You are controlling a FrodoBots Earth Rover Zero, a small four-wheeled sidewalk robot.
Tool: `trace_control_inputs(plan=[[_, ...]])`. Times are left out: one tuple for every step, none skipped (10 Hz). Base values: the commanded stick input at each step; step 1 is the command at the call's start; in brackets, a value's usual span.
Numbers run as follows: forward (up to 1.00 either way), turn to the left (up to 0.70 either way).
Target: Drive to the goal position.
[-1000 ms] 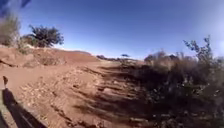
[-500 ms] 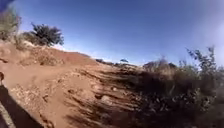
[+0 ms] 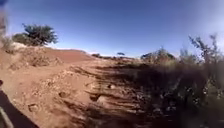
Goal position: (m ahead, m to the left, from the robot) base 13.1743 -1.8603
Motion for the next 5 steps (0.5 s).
trace_control_inputs(plan=[[0.5,0.0],[0.5,-0.08],[0.5,-0.35],[0.5,-0.35],[0.5,-0.04]])
